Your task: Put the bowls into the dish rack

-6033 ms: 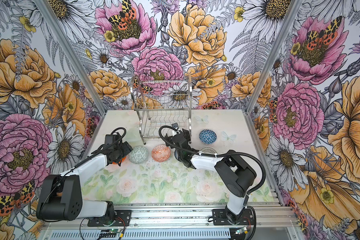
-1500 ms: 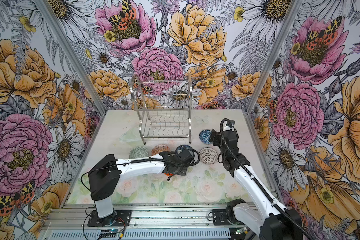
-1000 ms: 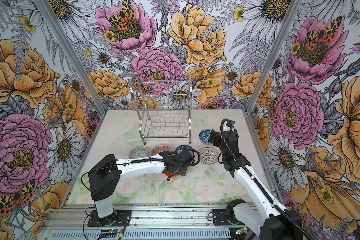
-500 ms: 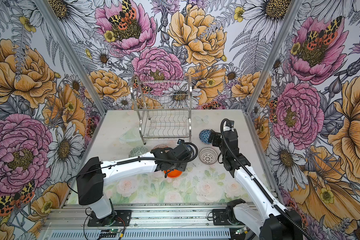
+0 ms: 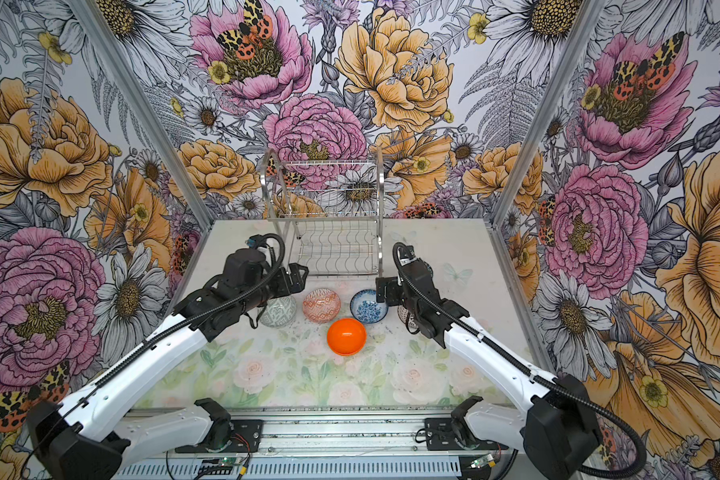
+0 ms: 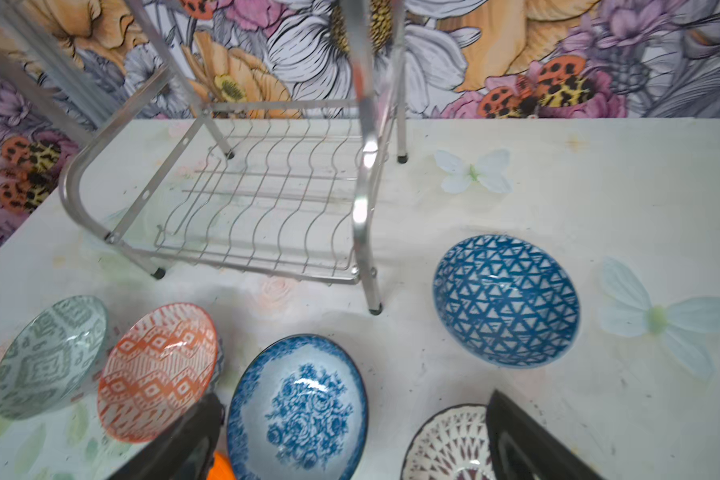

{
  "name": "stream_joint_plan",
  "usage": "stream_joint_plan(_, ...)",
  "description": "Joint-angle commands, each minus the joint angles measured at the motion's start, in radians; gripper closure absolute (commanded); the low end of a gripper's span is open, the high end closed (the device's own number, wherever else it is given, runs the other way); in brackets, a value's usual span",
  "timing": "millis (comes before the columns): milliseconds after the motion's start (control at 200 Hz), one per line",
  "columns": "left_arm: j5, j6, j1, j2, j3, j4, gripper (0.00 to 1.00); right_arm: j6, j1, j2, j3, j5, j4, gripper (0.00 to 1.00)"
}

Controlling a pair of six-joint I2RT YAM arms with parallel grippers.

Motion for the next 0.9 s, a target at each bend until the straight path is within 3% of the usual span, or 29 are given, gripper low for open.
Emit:
stream_joint_plan(0,0.286,-0.056,0.15,-0.09,-0.13,0.185,0.01,0.036,0.102,0.055,0.056,0.076,-0.069,0.0)
stream_joint_plan(120,0.411,-0.097,0.297,-0.118,-0.211,0.249,0.01,0.063,0.238,0.15,0.11,0.141,-0.098,0.01)
stream_joint_plan(270,0.5,-0.142,0.387,-0.103,-0.278,0.323,0.01,0.094,0.336,0.286,0.191,0.149,-0.123,0.09)
stream_joint_plan(896,0.595,-0.206,0.522,-0.087,-0.38,0.451,0.01,0.247,0.477,0.524,0.296,0.138,-0.159,0.38)
